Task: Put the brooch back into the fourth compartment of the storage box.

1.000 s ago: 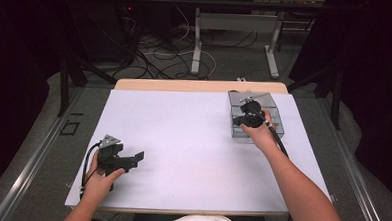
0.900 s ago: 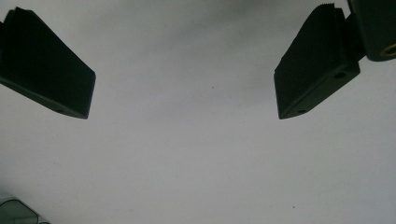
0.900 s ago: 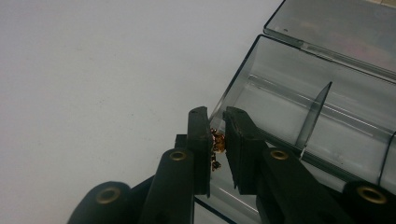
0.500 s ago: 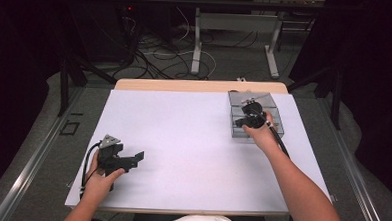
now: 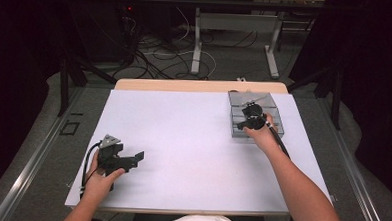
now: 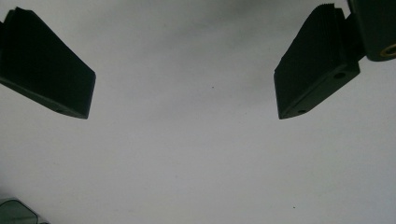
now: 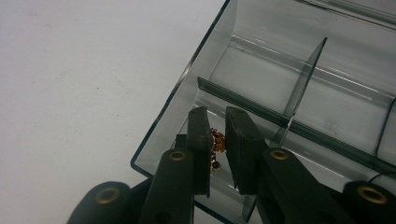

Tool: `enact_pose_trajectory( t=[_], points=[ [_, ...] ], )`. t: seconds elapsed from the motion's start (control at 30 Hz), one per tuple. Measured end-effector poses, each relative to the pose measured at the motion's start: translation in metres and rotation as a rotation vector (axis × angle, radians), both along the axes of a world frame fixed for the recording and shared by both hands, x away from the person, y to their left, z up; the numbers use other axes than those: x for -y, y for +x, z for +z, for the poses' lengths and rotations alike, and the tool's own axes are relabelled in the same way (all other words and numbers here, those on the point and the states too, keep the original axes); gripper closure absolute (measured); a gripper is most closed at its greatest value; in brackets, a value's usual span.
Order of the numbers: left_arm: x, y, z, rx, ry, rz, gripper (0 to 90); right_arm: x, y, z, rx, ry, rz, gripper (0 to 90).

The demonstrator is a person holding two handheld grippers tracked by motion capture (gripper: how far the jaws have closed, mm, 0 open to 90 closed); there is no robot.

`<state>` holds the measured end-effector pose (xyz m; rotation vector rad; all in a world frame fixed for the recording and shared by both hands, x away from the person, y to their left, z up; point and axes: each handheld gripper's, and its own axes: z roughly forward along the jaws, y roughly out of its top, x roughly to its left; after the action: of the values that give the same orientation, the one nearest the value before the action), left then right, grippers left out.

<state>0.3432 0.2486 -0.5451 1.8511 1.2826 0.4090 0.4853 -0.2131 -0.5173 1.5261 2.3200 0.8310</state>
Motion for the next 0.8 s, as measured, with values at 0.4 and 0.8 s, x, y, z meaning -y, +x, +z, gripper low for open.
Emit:
enact_pose_trajectory(
  t=[0.4,0.8],
  points=[
    [-0.0005,-0.0008,0.0005,-0.004,0.005,-0.004,5.4,-0.0010,-0.0004,-0.0003,0.005,0.003,0.010,80.4],
    [0.0006,-0.0009,-0.0004,0.003,-0.006,0.005,5.4,0.0006,-0.0022,0.0035,0.018,0.006,-0.004,71.0]
  ],
)
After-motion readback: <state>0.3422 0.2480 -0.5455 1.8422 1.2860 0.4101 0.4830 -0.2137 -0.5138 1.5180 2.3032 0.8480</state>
